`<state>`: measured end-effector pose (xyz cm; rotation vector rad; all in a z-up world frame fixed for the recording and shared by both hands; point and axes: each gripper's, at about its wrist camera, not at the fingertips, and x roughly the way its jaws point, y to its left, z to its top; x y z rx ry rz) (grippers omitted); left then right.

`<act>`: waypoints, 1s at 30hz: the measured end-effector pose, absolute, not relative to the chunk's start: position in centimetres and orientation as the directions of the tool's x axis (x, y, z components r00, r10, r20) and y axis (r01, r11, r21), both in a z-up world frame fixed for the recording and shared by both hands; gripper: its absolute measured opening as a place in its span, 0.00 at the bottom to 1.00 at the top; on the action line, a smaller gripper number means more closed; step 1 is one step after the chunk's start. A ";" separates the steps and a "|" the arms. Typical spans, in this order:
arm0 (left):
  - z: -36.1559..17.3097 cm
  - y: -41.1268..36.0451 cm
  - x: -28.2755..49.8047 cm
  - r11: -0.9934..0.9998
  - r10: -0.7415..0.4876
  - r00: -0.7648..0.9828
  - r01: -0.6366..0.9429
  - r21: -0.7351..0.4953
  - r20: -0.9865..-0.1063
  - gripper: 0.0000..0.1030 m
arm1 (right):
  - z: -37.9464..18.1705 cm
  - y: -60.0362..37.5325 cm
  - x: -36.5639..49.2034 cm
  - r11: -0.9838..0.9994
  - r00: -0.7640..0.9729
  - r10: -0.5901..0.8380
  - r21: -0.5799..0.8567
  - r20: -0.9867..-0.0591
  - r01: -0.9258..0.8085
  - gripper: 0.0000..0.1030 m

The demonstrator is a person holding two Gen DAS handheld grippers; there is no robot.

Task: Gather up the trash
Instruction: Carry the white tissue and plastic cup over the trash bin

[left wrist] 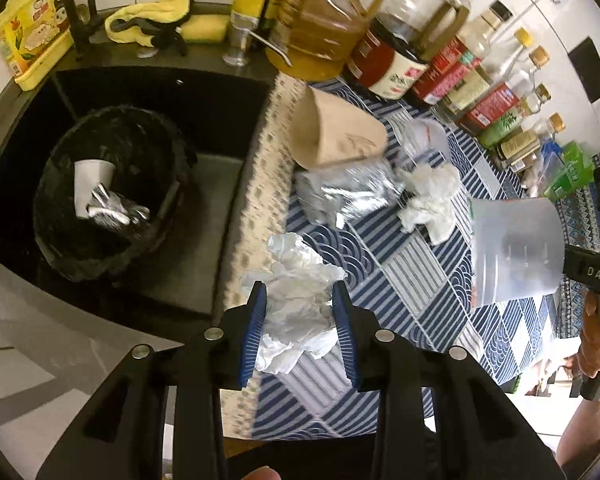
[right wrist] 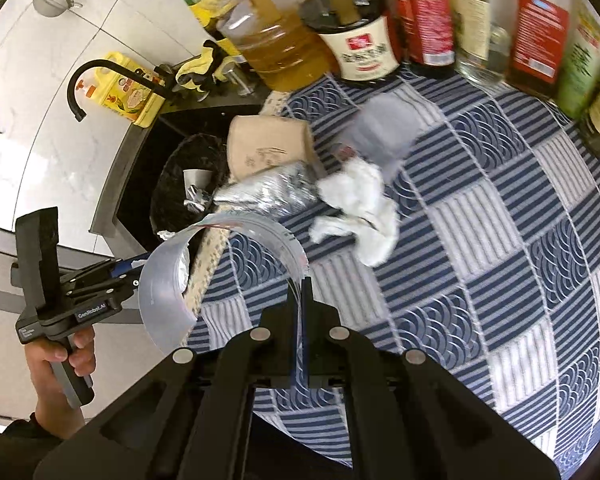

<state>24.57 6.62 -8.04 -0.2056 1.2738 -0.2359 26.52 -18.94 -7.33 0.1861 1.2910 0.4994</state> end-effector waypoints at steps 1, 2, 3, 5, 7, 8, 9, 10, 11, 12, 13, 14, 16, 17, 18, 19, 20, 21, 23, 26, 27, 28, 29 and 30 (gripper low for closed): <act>-8.0 7.2 24.7 0.957 -0.288 0.277 0.062 -0.282 -0.917 0.31 | -7.3 -18.1 26.7 0.879 0.189 0.455 0.404 -0.870 -0.253 0.02; -7.8 8.1 25.0 0.957 -0.291 0.280 0.066 -0.284 -0.915 0.31 | -7.3 -17.3 26.9 0.879 0.191 0.454 0.403 -0.870 -0.255 0.02; -7.8 8.7 25.2 0.956 -0.292 0.282 0.068 -0.285 -0.914 0.31 | -7.3 -16.3 27.1 0.879 0.192 0.455 0.403 -0.870 -0.256 0.02; -7.5 10.2 25.7 0.956 -0.292 0.288 0.074 -0.283 -0.912 0.31 | -7.4 -14.7 27.5 0.878 0.191 0.456 0.403 -0.869 -0.260 0.02; -7.3 11.7 26.2 0.956 -0.294 0.293 0.077 -0.285 -0.910 0.31 | -7.5 -12.7 27.9 0.877 0.189 0.456 0.403 -0.870 -0.263 0.02; -7.2 12.5 26.4 0.955 -0.295 0.296 0.079 -0.285 -0.908 0.31 | -7.6 -12.1 28.0 0.876 0.188 0.457 0.403 -0.869 -0.265 0.02; -7.1 13.1 26.6 0.955 -0.296 0.298 0.080 -0.285 -0.908 0.31 | -7.6 -11.1 28.2 0.874 0.187 0.460 0.405 -0.868 -0.268 0.02; -7.0 14.0 26.8 0.955 -0.295 0.300 0.081 -0.284 -0.907 0.31 | -7.6 -10.1 28.4 0.872 0.186 0.462 0.406 -0.867 -0.272 0.02; -6.9 14.7 27.1 0.955 -0.295 0.302 0.082 -0.284 -0.906 0.31 | -7.6 -9.5 28.5 0.871 0.186 0.463 0.407 -0.866 -0.274 0.02; -6.9 15.3 27.2 0.955 -0.295 0.303 0.082 -0.284 -0.906 0.31 | -7.6 -8.6 28.7 0.870 0.185 0.465 0.409 -0.866 -0.274 0.02; -6.8 15.9 27.4 0.955 -0.295 0.304 0.081 -0.284 -0.906 0.31 | -7.6 -7.7 29.0 0.869 0.183 0.467 0.411 -0.865 -0.275 0.02; -6.7 16.8 27.8 0.956 -0.293 0.306 0.080 -0.282 -0.906 0.31 | -7.7 -6.9 29.2 0.869 0.181 0.467 0.411 -0.865 -0.276 0.02; -6.7 18.2 28.3 0.956 -0.291 0.307 0.075 -0.282 -0.906 0.31 | -8.0 -5.5 29.6 0.867 0.174 0.470 0.416 -0.865 -0.274 0.02; -6.7 18.9 28.4 0.957 -0.290 0.307 0.073 -0.281 -0.906 0.31 | -8.2 -4.8 30.0 0.866 0.167 0.472 0.419 -0.866 -0.273 0.02; -6.7 19.5 28.6 0.957 -0.288 0.309 0.071 -0.280 -0.907 0.31 | -8.4 -4.1 30.2 0.866 0.162 0.472 0.420 -0.867 -0.272 0.02; -6.7 20.3 28.9 0.958 -0.285 0.310 0.067 -0.278 -0.907 0.31 | -8.6 -3.4 30.6 0.865 0.158 0.473 0.422 -0.867 -0.273 0.02; -6.8 21.1 29.2 0.959 -0.283 0.311 0.064 -0.278 -0.907 0.31 | -8.7 -2.6 31.0 0.862 0.152 0.475 0.424 -0.867 -0.277 0.02; -6.7 21.6 29.4 0.959 -0.282 0.312 0.060 -0.277 -0.907 0.31 | -8.8 -2.0 31.2 0.860 0.148 0.478 0.427 -0.866 -0.278 0.02; -6.9 23.1 30.0 0.960 -0.277 0.313 0.047 -0.276 -0.908 0.31 | -9.1 -0.7 31.9 0.857 0.139 0.481 0.431 -0.866 -0.281 0.02; -7.3 24.9 31.0 0.957 -0.282 0.308 0.023 -0.289 -0.908 0.31 | -9.8 1.6 33.7 0.855 0.115 0.482 0.437 -0.869 -0.279 0.02; -7.5 25.5 31.3 0.956 -0.283 0.307 0.014 -0.293 -0.909 0.31 | -10.0 2.1 34.1 0.855 0.110 0.482 0.438 -0.869 -0.279 0.02; -7.6 25.9 31.7 0.955 -0.284 0.306 0.008 -0.296 -0.909 0.31 | -10.2 2.7 34.7 0.854 0.105 0.481 0.439 -0.870 -0.278 0.02; -7.8 26.5 32.1 0.954 -0.286 0.306 0.002 -0.300 -0.908 0.31 | -10.4 3.4 35.4 0.853 0.099 0.482 0.440 -0.871 -0.281 0.02; -8.0 27.0 32.5 0.954 -0.284 0.309 -0.006 -0.300 -0.908 0.31 | -10.6 3.9 35.9 0.852 0.096 0.481 0.438 -0.872 -0.287 0.02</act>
